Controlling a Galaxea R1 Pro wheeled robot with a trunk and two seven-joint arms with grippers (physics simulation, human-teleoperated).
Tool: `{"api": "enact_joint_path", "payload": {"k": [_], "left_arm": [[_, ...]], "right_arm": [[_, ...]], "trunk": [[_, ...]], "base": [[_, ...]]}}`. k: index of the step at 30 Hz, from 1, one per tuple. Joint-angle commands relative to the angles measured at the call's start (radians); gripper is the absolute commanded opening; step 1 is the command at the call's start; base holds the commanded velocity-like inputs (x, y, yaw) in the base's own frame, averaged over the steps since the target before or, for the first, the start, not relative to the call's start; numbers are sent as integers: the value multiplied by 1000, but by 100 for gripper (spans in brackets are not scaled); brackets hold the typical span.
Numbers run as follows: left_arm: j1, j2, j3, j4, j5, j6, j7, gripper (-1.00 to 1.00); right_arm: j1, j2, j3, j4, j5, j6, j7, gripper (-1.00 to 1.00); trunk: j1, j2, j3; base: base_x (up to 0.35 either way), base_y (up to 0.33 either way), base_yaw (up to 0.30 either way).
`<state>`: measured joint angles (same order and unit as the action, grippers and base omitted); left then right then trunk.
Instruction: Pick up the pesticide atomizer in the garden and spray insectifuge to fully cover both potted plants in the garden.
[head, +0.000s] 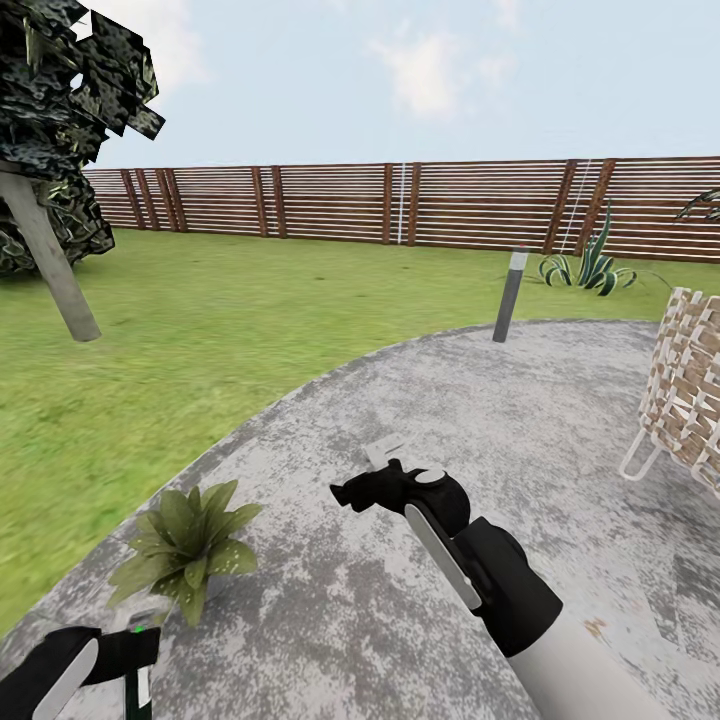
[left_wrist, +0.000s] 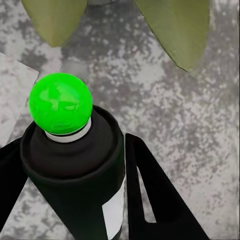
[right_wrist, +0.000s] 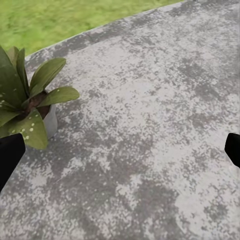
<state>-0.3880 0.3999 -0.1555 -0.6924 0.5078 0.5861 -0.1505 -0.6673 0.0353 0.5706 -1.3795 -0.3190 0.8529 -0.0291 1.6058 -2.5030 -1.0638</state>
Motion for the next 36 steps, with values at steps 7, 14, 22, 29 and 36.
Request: {"api": "enact_joint_path", "payload": {"k": [7, 14, 22, 29, 36], "left_arm": [[0, -22, -1, 3, -2, 1, 0, -100], [-3, -23, 0, 38, -1, 7, -1, -100], [-25, -118, -1, 26, -4, 16, 33, -100], [-26, -189, 0, 22, -113, 17, 43, -100], [-18, -202, 10, -193, -113, 25, 97, -100]], "right_arm": [[0, 0, 0, -1, 0, 0, 0, 100], [0, 0, 0, -1, 0, 0, 0, 100], [0, 0, 1, -1, 0, 0, 0, 100], [0, 0, 2, 0, 0, 0, 0, 100], [0, 0, 2, 0, 0, 0, -1, 100]], "trunk": [[0, 0, 0], [0, 0, 0], [0, 0, 0], [0, 0, 0], [0, 0, 0]], "base": [[0, 0, 0], [0, 0, 0], [0, 0, 0], [0, 0, 0], [0, 0, 0]]}}
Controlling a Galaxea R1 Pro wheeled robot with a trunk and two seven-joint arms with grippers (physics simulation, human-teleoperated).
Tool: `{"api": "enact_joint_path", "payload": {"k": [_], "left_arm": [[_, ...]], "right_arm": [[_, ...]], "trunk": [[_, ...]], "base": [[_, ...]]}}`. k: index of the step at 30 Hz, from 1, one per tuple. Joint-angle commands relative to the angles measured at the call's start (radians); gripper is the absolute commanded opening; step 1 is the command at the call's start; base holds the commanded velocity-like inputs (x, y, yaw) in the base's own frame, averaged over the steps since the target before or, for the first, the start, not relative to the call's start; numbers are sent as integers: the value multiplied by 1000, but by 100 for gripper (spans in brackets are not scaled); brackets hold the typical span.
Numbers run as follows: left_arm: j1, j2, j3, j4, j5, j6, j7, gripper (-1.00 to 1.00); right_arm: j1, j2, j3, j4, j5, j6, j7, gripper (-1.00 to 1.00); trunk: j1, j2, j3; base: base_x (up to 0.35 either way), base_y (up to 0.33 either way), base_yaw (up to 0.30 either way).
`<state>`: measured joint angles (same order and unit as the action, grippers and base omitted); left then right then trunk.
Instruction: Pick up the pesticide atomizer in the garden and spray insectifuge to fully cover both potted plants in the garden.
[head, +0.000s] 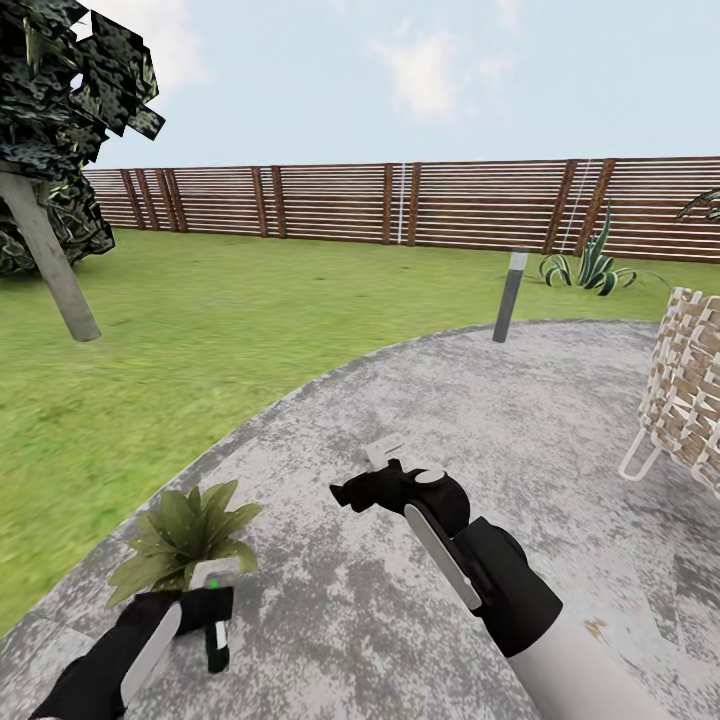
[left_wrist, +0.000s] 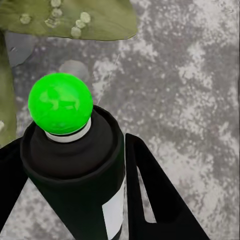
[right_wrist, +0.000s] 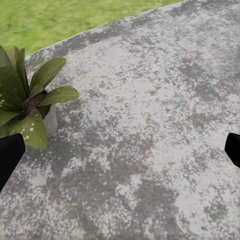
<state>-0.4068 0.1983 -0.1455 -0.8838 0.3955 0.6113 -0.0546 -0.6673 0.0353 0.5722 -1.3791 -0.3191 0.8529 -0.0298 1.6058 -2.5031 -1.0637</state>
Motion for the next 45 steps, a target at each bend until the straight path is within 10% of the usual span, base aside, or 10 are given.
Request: {"api": "enact_joint_path", "payload": {"k": [1, 8, 19, 24, 34, 42, 45], "left_arm": [[2, -3, 1, -41, 2, 9, 32, -100], [6, -111, 1, -225, 15, 27, 243, -100], [14, -200, 1, -357, 43, 18, 468, -100], [25, -225, -4, -275, 70, -225, 772, -100], [16, -226, -3, -162, 128, -220, 872, -100], [-27, -227, -3, -16, 192, -157, 839, -100], [-39, -276, -5, 14, 188, -133, 811, -100]], "right_arm": [[0, 0, 0, 0, 0, 0, 0, 100], [0, 0, 4, 0, 1, 0, -1, 100], [0, 0, 3, 0, 1, 0, -1, 100], [0, 0, 4, -1, 1, 0, -1, 100], [0, 0, 3, -2, 2, 0, -1, 100], [0, 0, 3, -2, 2, 0, -1, 100], [0, 0, 3, -2, 2, 0, -1, 100]], "trunk": [[0, 0, 0], [0, 0, 0], [0, 0, 0], [0, 0, 0], [0, 0, 0], [0, 0, 0], [0, 0, 0]], "base": [[0, 0, 0], [0, 0, 0], [0, 0, 0], [0, 0, 0], [0, 0, 0], [0, 0, 0], [0, 0, 0]]}}
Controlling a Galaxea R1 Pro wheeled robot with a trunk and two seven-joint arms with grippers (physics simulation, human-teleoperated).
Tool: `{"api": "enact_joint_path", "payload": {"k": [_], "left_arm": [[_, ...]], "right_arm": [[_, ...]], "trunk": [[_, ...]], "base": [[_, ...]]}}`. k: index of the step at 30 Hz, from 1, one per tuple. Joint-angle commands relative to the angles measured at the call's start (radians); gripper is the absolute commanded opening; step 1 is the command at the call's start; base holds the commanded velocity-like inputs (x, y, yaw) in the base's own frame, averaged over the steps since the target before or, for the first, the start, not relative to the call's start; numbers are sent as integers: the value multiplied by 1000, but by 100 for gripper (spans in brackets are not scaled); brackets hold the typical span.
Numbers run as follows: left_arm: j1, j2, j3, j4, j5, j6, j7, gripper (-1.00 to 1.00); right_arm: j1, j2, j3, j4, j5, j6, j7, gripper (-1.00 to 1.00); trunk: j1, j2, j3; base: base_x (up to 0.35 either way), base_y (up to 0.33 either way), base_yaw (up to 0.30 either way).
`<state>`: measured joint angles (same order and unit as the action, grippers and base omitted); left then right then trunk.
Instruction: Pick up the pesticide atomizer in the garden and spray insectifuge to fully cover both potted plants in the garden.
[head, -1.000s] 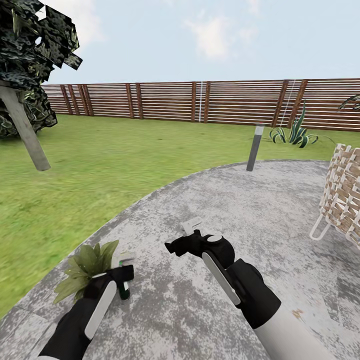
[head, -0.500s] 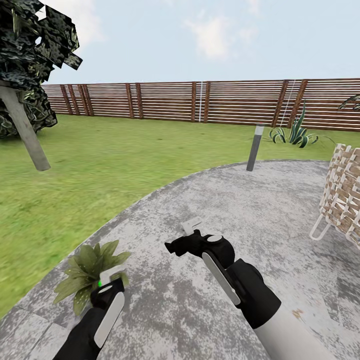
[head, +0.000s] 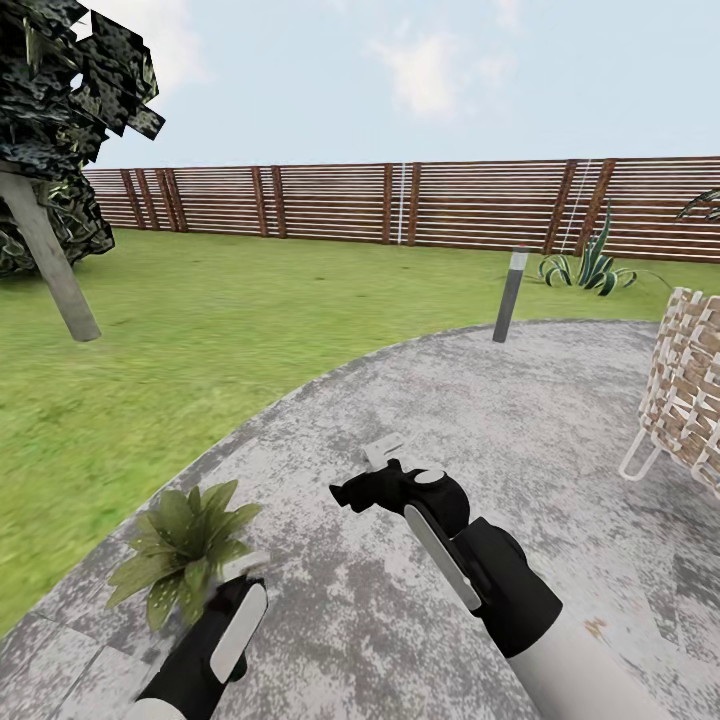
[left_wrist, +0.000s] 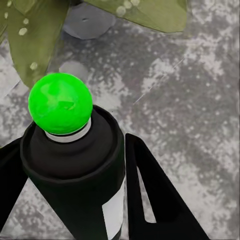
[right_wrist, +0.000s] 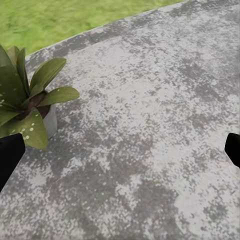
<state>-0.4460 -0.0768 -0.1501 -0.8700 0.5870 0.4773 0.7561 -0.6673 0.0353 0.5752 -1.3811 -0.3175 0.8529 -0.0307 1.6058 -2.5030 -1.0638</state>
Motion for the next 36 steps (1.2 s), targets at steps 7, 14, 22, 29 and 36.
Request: {"api": "enact_joint_path", "payload": {"k": [7, 14, 22, 29, 36], "left_arm": [[-14, -17, 0, 7, 1, 5, 1, -100], [-16, 56, 197, -103, -1, 276, -5, -100], [146, 206, 211, -444, -5, 475, -226, -100], [148, 302, 213, -326, -10, 473, -404, -100], [189, 431, 218, -293, -9, 338, -549, -100]], "right_arm": [[0, 0, 0, 0, 0, 0, 0, 100], [0, 0, 0, 4, 0, 0, 0, 100], [0, 0, 2, 7, 0, 0, 0, 100], [0, 0, 1, 6, 0, 0, 0, 100], [0, 0, 2, 10, 1, 0, -4, 100]], "trunk": [[0, 0, 0], [0, 0, 0], [0, 0, 0], [0, 0, 0], [0, 0, 0]], "base": [[0, 0, 0], [0, 0, 0], [0, 0, 0], [0, 0, 0], [0, 0, 0]]}}
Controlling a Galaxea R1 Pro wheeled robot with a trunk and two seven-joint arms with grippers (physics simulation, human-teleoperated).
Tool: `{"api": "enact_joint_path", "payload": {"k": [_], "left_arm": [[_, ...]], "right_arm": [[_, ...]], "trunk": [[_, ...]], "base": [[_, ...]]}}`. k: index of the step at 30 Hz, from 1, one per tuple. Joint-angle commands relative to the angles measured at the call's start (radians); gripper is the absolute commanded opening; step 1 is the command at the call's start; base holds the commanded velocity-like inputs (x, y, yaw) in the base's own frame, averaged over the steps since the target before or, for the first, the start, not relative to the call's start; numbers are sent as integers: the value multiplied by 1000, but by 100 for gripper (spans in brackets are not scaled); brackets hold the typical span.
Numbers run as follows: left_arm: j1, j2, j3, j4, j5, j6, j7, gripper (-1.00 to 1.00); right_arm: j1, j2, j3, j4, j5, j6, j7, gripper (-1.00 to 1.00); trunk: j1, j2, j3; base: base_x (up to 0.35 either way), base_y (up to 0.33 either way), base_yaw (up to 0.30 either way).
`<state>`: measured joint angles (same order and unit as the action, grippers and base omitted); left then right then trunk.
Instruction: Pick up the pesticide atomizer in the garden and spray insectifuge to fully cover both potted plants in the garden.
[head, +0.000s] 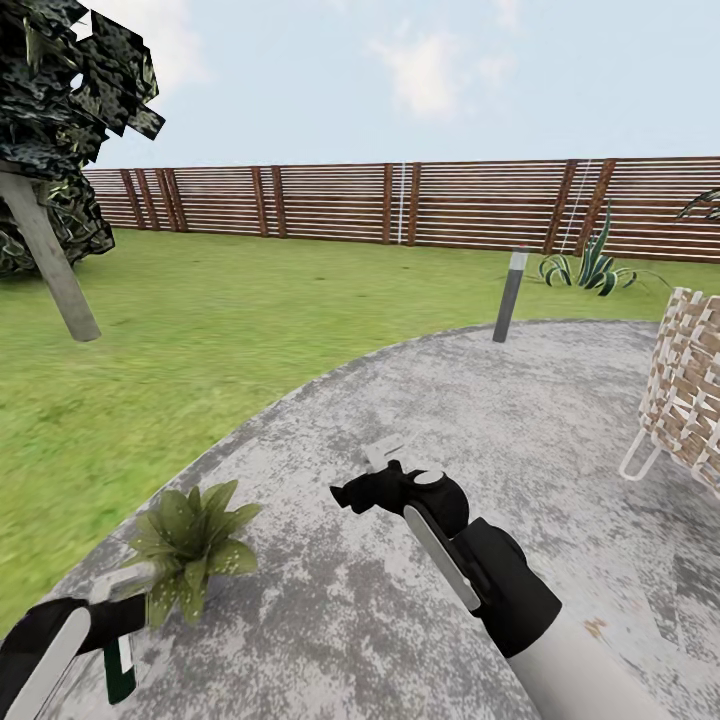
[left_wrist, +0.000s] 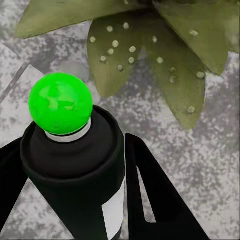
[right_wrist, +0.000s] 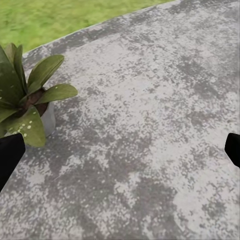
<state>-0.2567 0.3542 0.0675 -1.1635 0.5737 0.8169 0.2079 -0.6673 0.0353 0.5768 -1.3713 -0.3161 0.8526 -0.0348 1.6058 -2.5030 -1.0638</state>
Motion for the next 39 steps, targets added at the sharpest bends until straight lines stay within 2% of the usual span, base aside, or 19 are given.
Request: {"api": "enact_joint_path", "payload": {"k": [1, 2, 4, 12, 14, 17, 19, 23, 29, 37, 38, 39], "left_arm": [[2, 12, 0, 38, 2, -29, -25, -100], [4, 25, 0, 156, -1, -169, -93, -100], [4, 52, -1, 227, -1, -223, -219, -100], [4, 55, -10, 243, -10, -229, -262, -100], [3, 54, -12, 243, -50, -226, -301, -100], [-12, 48, -12, 253, -134, -202, -392, -100], [-24, 46, -13, 267, -153, -191, -443, -100], [-28, 35, -14, 263, -214, -189, -459, -100], [-28, 25, -15, 239, -224, -187, -506, -100], [-29, 26, -16, 257, -226, -181, -508, -100], [-28, 26, -15, 266, -239, -165, -502, -100], [-28, 26, -15, 274, -273, -158, -495, -100]], "right_arm": [[0, 0, 0, 0, 0, -1, 0, 100], [0, 0, 0, -2, 0, -8, 1, 100], [0, 0, 0, -2, 0, -46, 2, 100], [0, 0, 0, -3, 0, -55, 3, 100], [0, -1, 0, -3, 0, -55, 3, 100], [0, -2, -1, -6, 0, -55, 4, 100], [0, -3, -2, -9, 0, -55, 4, 100], [0, -4, -6, -9, 0, -55, 4, 100], [0, -10, -6, -9, 0, -55, 4, 100], [0, -10, -5, -10, 0, -55, 3, 100], [0, -10, -5, -11, 0, -55, 3, 100], [0, -10, -5, -11, 0, -55, 3, 100]], "trunk": [[0, 0, 0], [0, 0, 0], [0, 0, 0], [0, 0, 0], [0, 0, 0], [0, 0, 0], [0, 0, 0], [0, 0, 0], [0, 0, 0], [0, 0, 0], [0, 0, 0], [0, 0, 0]], "base": [[0, 0, 0], [0, 0, 0], [0, 21, 0], [0, 246, 0], [3, 303, 0], [92, 302, 0], [125, 184, 0], [21, 29, 0], [0, 1, 0], [139, 40, 0], [299, 90, 0], [302, 84, 0]]}}
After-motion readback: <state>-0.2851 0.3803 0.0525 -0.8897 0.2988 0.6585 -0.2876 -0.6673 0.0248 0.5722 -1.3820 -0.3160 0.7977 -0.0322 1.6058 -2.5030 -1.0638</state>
